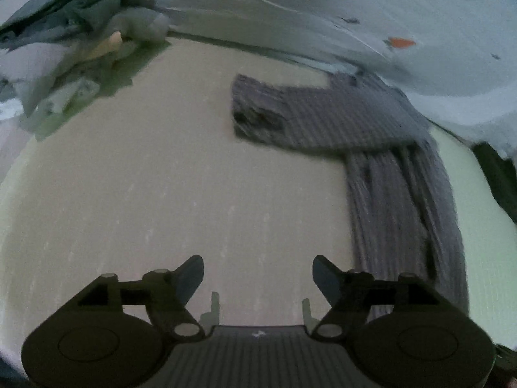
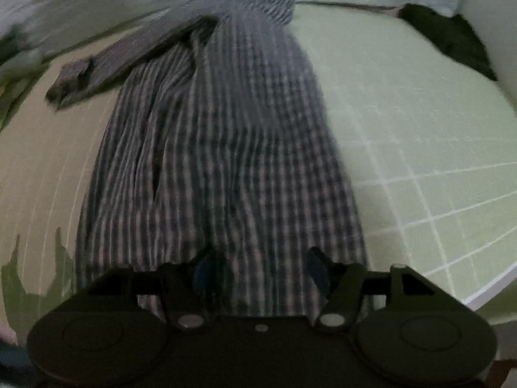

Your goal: Fold clothes

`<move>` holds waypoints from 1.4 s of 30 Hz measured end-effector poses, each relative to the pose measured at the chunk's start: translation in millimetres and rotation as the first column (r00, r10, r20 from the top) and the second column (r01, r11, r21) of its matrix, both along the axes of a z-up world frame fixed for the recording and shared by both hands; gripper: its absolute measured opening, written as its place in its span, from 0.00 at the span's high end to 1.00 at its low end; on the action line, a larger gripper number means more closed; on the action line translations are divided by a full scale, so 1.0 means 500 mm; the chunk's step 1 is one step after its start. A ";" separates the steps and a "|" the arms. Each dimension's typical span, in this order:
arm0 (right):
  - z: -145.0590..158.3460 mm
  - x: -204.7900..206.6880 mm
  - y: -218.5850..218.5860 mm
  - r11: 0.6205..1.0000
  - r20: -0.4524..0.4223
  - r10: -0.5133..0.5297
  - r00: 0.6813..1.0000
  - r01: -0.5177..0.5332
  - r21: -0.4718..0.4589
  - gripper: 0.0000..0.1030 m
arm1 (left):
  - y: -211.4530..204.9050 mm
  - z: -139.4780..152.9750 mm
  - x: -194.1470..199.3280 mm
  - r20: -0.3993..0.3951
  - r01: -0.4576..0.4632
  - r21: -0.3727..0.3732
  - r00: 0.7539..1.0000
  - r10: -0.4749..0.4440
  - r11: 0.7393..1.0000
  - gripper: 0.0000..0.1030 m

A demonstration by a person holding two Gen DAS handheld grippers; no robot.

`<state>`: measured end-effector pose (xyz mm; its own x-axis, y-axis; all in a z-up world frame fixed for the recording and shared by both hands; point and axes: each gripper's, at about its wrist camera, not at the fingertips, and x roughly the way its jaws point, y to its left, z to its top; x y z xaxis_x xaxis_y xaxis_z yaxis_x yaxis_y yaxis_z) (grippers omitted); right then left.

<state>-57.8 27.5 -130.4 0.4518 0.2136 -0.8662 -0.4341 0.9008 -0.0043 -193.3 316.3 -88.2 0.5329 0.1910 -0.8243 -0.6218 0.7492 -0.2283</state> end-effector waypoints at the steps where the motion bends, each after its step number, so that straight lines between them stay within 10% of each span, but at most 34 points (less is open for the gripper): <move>1: 0.009 0.010 0.009 1.000 0.020 -0.019 1.000 0.019 0.004 0.27 | 0.020 -0.002 0.016 0.000 -0.004 -0.003 1.000 0.004 1.000 0.23; 7: 0.041 0.073 0.062 0.994 0.121 -0.110 0.987 0.111 0.002 0.03 | 0.121 -0.012 0.117 0.018 0.008 -0.013 1.000 -0.008 1.000 0.22; 21: 0.017 0.117 0.082 0.961 0.085 -0.262 0.961 0.268 -0.069 0.02 | 0.244 -0.100 0.300 -0.003 0.105 -0.003 0.994 -0.105 0.994 0.24; 23: 0.014 0.121 0.087 0.959 0.091 -0.262 0.961 0.270 -0.088 0.02 | 0.252 -0.105 0.305 0.018 0.090 -0.011 0.996 -0.090 0.996 0.33; 26: 0.012 0.126 0.090 0.954 0.094 -0.275 0.957 0.284 -0.096 0.02 | 0.265 -0.111 0.314 0.034 0.063 -0.043 0.998 -0.062 0.997 0.72; 33: -0.003 0.117 0.076 0.941 0.082 -0.320 0.944 0.327 -0.091 0.02 | 0.240 -0.055 0.316 0.154 0.152 -0.070 0.978 -0.140 0.986 0.79; 38: 0.001 0.118 0.046 0.933 0.077 -0.353 0.932 0.357 -0.051 0.02 | 0.140 0.018 0.339 0.268 0.315 -0.115 0.923 -0.275 0.942 0.79; 42: 0.012 0.118 0.009 0.926 0.079 -0.377 0.923 0.378 -0.004 0.02 | 0.018 0.049 0.381 0.329 0.512 -0.198 0.838 -0.436 0.836 0.76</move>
<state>1.2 32.1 -124.5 0.5603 -0.0013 -0.8283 -0.0598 0.9973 -0.0420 -2.6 325.4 -63.6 0.6997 -0.3482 -0.6238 -0.0942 0.8205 -0.5638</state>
